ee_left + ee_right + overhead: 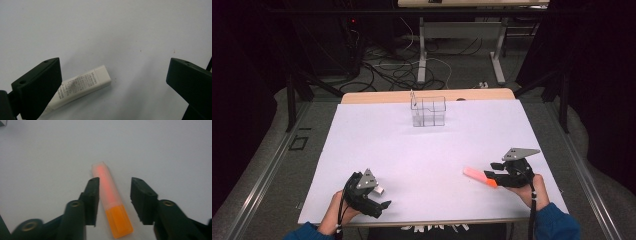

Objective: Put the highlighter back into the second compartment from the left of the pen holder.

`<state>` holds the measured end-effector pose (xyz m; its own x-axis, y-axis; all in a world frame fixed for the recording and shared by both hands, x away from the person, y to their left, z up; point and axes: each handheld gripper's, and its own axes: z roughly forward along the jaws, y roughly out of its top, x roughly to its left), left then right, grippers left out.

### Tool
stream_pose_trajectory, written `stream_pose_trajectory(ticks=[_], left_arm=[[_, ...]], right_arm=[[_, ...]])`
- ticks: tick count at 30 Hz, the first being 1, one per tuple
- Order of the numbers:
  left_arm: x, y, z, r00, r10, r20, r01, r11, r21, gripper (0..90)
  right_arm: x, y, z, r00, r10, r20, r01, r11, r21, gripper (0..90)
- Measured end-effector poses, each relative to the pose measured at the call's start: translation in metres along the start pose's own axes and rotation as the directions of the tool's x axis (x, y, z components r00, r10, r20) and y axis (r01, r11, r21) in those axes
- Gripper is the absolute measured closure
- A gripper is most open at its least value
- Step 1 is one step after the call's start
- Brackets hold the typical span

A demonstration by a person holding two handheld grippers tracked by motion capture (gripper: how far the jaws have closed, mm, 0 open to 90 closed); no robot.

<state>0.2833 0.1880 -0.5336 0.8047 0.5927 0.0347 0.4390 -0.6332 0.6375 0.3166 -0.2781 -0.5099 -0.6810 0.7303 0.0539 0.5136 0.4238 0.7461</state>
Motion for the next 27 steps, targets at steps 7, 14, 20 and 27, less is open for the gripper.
stream_pose_trajectory(ticks=[7,14,20,27], left_arm=[[0.000,0.000,0.000,1.0000,-0.002,0.002,0.002,1.0000,0.000,0.3],[0.000,0.000,0.000,1.0000,-0.002,0.003,0.002,1.0000,0.000,0.2],[0.000,0.000,0.000,1.0000,-0.003,0.003,0.003,1.0000,-0.002,0.2],[0.001,0.000,0.000,1.0000,-0.003,0.004,0.003,1.0000,-0.002,0.2]], right_arm=[[0.004,-0.006,0.000,1.0000,0.000,0.005,0.000,1.000,0.024,90.0],[0.008,-0.008,0.000,0.9999,-0.013,0.004,0.013,0.998,0.061,90.0],[0.010,-0.012,0.001,0.9997,-0.021,0.009,0.020,0.996,0.084,90.0],[0.014,-0.015,0.003,0.9991,-0.041,0.011,0.039,0.993,0.114,90.0]])
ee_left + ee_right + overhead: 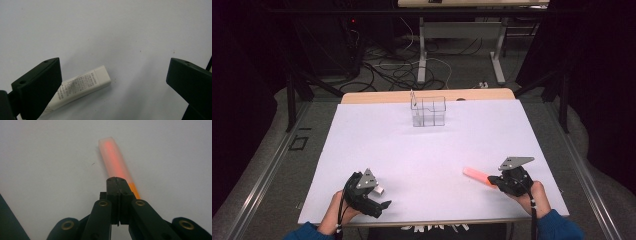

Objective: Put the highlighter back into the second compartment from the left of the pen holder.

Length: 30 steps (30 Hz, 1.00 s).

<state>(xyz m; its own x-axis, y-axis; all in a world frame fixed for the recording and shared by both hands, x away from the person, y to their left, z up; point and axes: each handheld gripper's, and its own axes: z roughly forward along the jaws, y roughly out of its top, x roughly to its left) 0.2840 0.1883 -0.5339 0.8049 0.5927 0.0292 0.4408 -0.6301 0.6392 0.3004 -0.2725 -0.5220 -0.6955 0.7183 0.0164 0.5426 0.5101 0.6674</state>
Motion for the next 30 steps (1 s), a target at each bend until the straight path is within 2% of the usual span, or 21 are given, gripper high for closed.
stream_pose_trajectory(ticks=[2,6,7,8,10,11,12,13,15,17,18,21,23,24,25,28,30], left_arm=[[0.000,0.000,0.000,1.0000,0.001,0.000,-0.001,1.0000,0.002,0.3],[0.000,0.000,0.000,1.0000,0.003,-0.001,-0.003,1.0000,0.001,0.2],[0.000,0.000,0.000,1.0000,0.002,-0.001,-0.002,1.0000,0.000,0.2],[0.001,0.001,-0.001,1.0000,0.005,0.008,-0.005,0.9999,0.015,0.2],[0.001,0.001,-0.001,0.9999,0.007,0.010,-0.008,0.9998,0.019,0.3],[0.001,0.001,0.000,0.9999,0.008,0.010,-0.009,0.9998,0.020,0.2],[0.001,0.001,0.000,0.9999,0.008,0.010,-0.008,0.9998,0.020,0.2],[0.001,0.001,0.000,0.9999,0.007,0.010,-0.007,0.9998,0.017,0.3],[0.001,0.001,-0.001,0.9999,0.008,0.011,-0.008,0.9998,0.018,0.2],[0.001,0.001,0.000,0.9999,0.007,0.011,-0.007,0.9998,0.017,0.2],[0.001,0.001,0.000,0.9999,0.007,0.011,-0.007,0.9998,0.017,0.3],[0.001,0.001,0.000,0.9999,0.006,0.011,-0.007,0.9998,0.017,0.2],[0.001,0.001,0.000,0.9999,0.007,0.010,-0.007,0.9998,0.017,0.2],[0.001,0.001,0.000,0.9999,0.007,0.011,-0.007,0.9998,0.019,0.2],[0.001,0.000,0.001,1.0000,0.004,-0.001,-0.004,1.0000,0.003,0.2],[0.001,0.001,0.000,0.9999,0.008,0.010,-0.008,0.9998,0.019,0.2],[0.001,0.001,0.001,1.0000,0.005,0.001,-0.005,1.0000,0.006,0.2]], right_arm=[[0.001,-0.001,0.000,0.9999,-0.009,0.008,0.009,1.000,0.017,90.0],[0.002,-0.002,0.003,0.9997,-0.026,0.004,0.026,1.000,0.015,90.0],[0.002,-0.001,0.002,0.9995,-0.031,-0.002,0.031,0.999,0.043,90.0],[0.002,-0.002,0.004,0.9994,-0.034,0.006,0.034,0.999,0.036,90.0],[0.003,-0.002,0.005,0.9992,-0.040,0.007,0.040,0.998,0.056,90.0],[0.003,-0.003,0.007,0.9994,-0.035,0.001,0.035,0.999,0.041,90.0],[0.002,-0.002,0.005,0.9988,-0.050,0.005,0.049,0.996,0.069,90.0],[0.002,-0.002,0.006,0.9989,-0.047,0.001,0.047,0.996,0.073,90.0],[0.003,-0.003,0.007,0.9989,-0.046,0.010,0.045,0.997,0.063,90.0],[0.003,-0.002,0.008,0.9981,-0.062,0.004,0.062,0.995,0.081,90.0],[0.005,-0.003,0.009,0.9984,-0.055,0.017,0.053,0.996,0.074,90.0],[0.003,-0.003,0.010,0.9979,-0.064,0.014,0.062,0.994,0.094,90.0],[0.004,-0.003,0.010,0.9985,-0.053,0.016,0.051,0.994,0.102,90.0],[0.004,-0.004,0.011,0.9984,-0.053,0.016,0.052,0.995,0.082,90.0],[0.003,-0.003,0.010,0.9977,-0.063,0.023,0.060,0.994,0.091,90.0],[0.004,-0.004,0.011,0.9976,-0.068,0.015,0.067,0.993,0.094,90.0],[0.004,-0.004,0.012,0.9972,-0.073,0.018,0.071,0.993,0.096,90.0]])
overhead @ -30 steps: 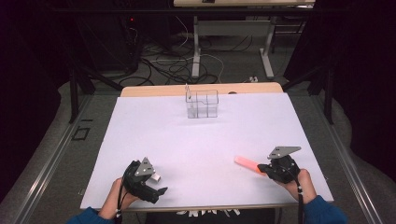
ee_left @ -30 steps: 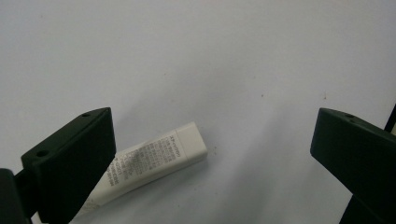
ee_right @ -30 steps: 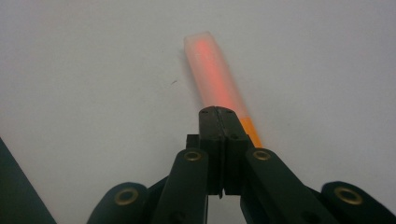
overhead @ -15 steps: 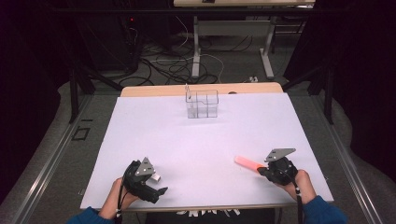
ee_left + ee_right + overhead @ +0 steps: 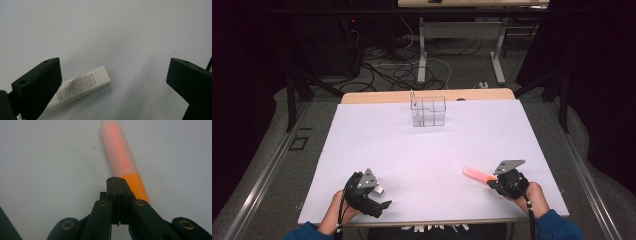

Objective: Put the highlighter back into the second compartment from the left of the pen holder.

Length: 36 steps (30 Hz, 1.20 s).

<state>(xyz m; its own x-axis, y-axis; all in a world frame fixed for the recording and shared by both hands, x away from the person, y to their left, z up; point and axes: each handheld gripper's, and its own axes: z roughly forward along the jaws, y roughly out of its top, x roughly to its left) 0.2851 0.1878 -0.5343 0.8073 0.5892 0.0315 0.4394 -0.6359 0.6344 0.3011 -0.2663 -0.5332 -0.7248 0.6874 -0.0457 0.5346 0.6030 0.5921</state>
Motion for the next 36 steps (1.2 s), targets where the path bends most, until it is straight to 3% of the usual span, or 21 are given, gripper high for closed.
stream_pose_trajectory(ticks=[4,7,8,9,11,24,36], left_arm=[[0.000,0.001,-0.001,1.0000,0.003,0.009,-0.003,0.9999,0.012,0.2],[0.000,0.001,-0.001,0.9999,0.004,0.010,-0.004,0.9999,0.015,0.2],[0.000,0.001,-0.001,0.9999,0.005,0.010,-0.005,0.9999,0.015,0.3],[0.000,0.001,-0.001,0.9999,0.005,0.010,-0.005,0.9999,0.015,0.2],[0.001,0.001,-0.001,0.9999,0.005,0.010,-0.005,0.9999,0.015,0.2],[-0.001,0.000,0.001,1.0000,0.003,-0.003,-0.003,1.0000,0.001,0.2],[-0.001,0.001,0.001,1.0000,0.006,-0.004,-0.006,1.0000,0.001,0.2]], right_arm=[[0.000,0.000,0.002,0.9998,-0.010,0.018,0.010,1.000,-0.003,90.0],[0.000,0.000,0.002,0.9984,-0.022,0.052,0.020,0.999,0.025,90.0],[0.000,0.000,0.000,0.9976,-0.029,0.063,0.025,0.998,0.060,90.0],[0.000,-0.001,0.003,0.9968,-0.026,0.075,0.024,1.000,0.020,90.0],[-0.003,-0.002,0.003,0.9948,-0.044,0.092,0.042,0.999,0.026,90.0],[-0.019,-0.002,0.010,0.9852,0.038,0.167,-0.042,0.999,0.022,90.0],[-0.035,0.004,0.019,0.9762,0.064,0.207,-0.072,0.997,0.032,90.0]])
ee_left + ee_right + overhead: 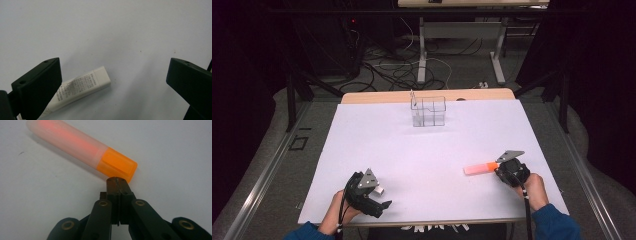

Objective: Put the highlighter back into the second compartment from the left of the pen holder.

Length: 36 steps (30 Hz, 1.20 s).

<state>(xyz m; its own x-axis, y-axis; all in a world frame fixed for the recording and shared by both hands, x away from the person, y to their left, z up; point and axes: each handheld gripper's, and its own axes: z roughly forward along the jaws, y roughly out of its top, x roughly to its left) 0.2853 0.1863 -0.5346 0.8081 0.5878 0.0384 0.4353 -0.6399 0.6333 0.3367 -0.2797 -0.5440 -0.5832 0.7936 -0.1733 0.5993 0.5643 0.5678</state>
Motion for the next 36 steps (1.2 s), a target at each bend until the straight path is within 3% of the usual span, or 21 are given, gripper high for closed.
stream_pose_trajectory(ticks=[5,8,22,34,36], left_arm=[[0.000,0.001,-0.001,0.9999,0.002,0.014,-0.002,0.9997,0.023,0.2],[0.000,0.000,0.000,1.0000,0.000,-0.004,0.000,1.0000,0.001,0.2],[0.000,0.000,0.000,1.0000,-0.001,-0.008,0.001,1.0000,0.000,0.2],[0.000,0.000,0.000,1.0000,0.000,-0.004,0.000,1.0000,0.001,0.3],[0.000,0.000,0.000,1.0000,0.000,-0.008,0.000,1.0000,0.000,0.2]], right_arm=[[-0.004,0.008,0.005,0.9997,0.021,0.016,-0.021,1.000,-0.004,90.0],[-0.006,0.014,0.011,0.9994,0.022,0.027,-0.022,1.000,0.001,90.0],[-0.014,0.044,0.033,0.9970,0.060,0.049,-0.059,0.998,-0.017,90.0],[-0.011,0.068,0.055,0.9976,0.067,0.017,-0.066,0.996,-0.065,90.0],[-0.009,0.073,0.057,0.9981,0.061,0.006,-0.060,0.997,-0.053,90.0]])
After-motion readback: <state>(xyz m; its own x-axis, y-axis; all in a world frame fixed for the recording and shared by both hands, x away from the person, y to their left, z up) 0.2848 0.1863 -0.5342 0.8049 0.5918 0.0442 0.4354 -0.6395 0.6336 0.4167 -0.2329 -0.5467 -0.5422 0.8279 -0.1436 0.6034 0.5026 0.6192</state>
